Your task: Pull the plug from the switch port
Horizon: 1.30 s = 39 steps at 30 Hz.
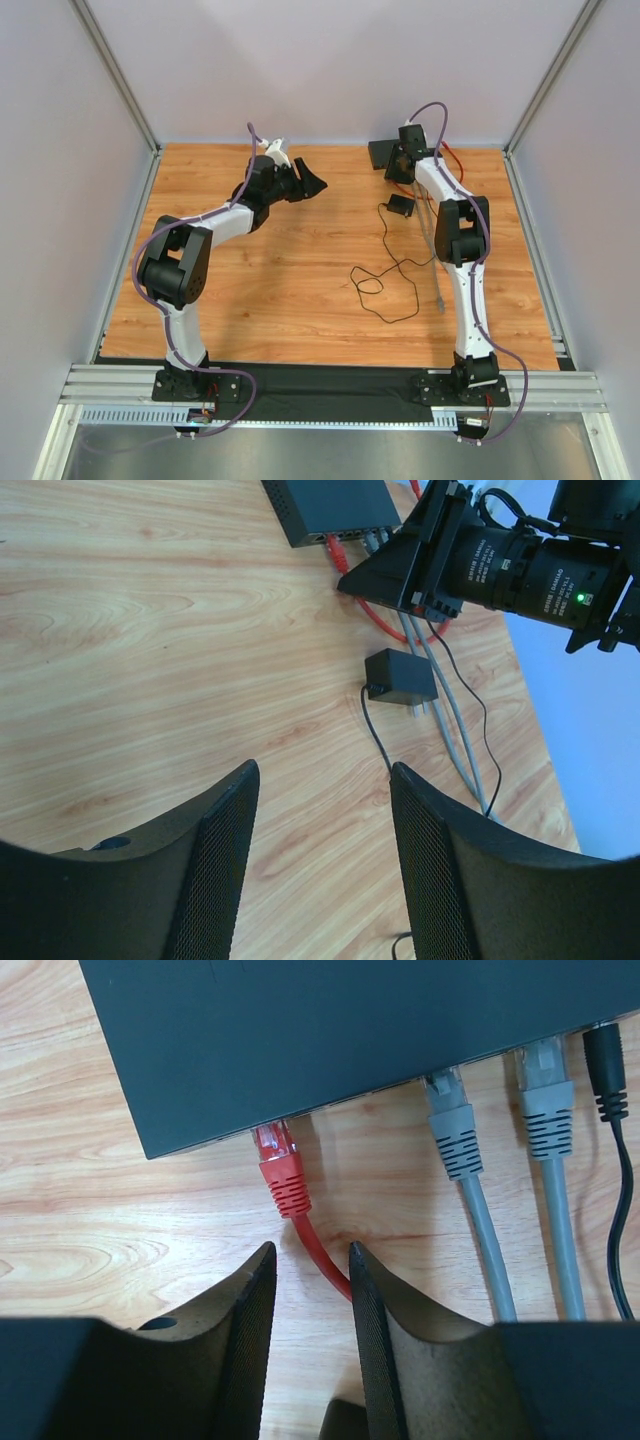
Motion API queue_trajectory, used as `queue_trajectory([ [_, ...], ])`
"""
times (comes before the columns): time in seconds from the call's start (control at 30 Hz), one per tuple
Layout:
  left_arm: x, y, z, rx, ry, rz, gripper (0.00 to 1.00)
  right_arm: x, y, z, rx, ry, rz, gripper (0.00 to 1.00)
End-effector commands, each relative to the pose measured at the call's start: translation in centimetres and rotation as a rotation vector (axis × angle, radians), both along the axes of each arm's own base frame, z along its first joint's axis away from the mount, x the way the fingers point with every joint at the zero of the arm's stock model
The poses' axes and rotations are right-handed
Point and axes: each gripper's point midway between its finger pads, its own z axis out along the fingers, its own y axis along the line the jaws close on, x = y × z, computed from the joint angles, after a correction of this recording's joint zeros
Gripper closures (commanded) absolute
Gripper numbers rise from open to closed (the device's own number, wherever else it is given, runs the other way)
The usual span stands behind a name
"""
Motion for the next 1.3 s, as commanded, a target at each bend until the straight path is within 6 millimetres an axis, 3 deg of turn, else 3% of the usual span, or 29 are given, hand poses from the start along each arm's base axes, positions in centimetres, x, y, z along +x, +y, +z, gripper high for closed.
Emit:
queue_trajectory([
  [0.0,-0.1,-0.2,2.9,-0.030,-0.084,-0.007,0.37,-1.2,0.9,-0.5,-0.025,0.050,0.052,0.63],
  [0.07,-0.2,-0.2,3.1,-0.032,-0.088,-0.010,0.37,-1.4,0.8,-0.5,-0.031,0.053,0.053,0.63],
  [0.2,-0.3,-0.1,3.1,-0.031,-0.089,-0.009,0.37,-1.4,0.6,-0.3,-0.038,0.051,0.045,0.77],
  [0.3,-0.3,-0.1,3.1,-0.029,-0.089,-0.008,0.38,-1.5,0.7,-0.3,-0.038,0.049,0.068,0.80],
  [0.37,-0.4,-0.2,3.2,-0.031,-0.091,-0.012,0.39,-1.7,1.9,-0.2,0.002,0.053,0.124,0.83],
  [0.67,-0.3,-0.5,3.3,-0.021,-0.105,-0.038,0.39,-3.2,1.7,0.3,0.001,0.075,0.135,0.95],
  [0.77,0.0,-0.7,3.1,0.014,-0.103,-0.042,0.41,-4.7,2.0,0.2,0.015,0.110,0.162,1.00],
  [0.83,0.4,-1.0,3.6,0.043,-0.124,-0.054,0.42,-6.5,2.1,-1.1,0.023,0.160,0.159,0.99],
  [0.87,0.4,-1.5,4.0,0.045,-0.137,-0.066,0.42,-7.0,2.4,-0.4,0.027,0.156,0.166,0.99],
  [0.9,0.4,-1.7,4.3,0.045,-0.147,-0.072,0.42,-8.7,2.4,-1.7,0.030,0.201,0.174,0.99],
  [0.97,0.2,-2.9,5.2,0.039,-0.177,-0.103,0.42,-9.6,3.0,-0.6,0.031,0.188,0.197,0.98],
  [1.03,0.3,-3.7,5.6,0.066,-0.206,-0.118,0.42,-11.7,3.1,-1.5,0.030,0.226,0.213,0.98],
  [1.1,0.6,-5.2,6.0,0.097,-0.219,-0.110,0.41,-12.3,3.5,0.0,0.053,0.188,0.228,0.98],
  [1.13,0.8,-5.7,6.0,0.105,-0.227,-0.111,0.42,-13.7,3.5,0.0,0.063,0.198,0.233,0.98],
  [1.27,1.5,-9.5,5.9,0.080,-0.255,-0.163,0.41,-16.1,3.3,-0.3,0.079,0.199,0.239,0.96],
])
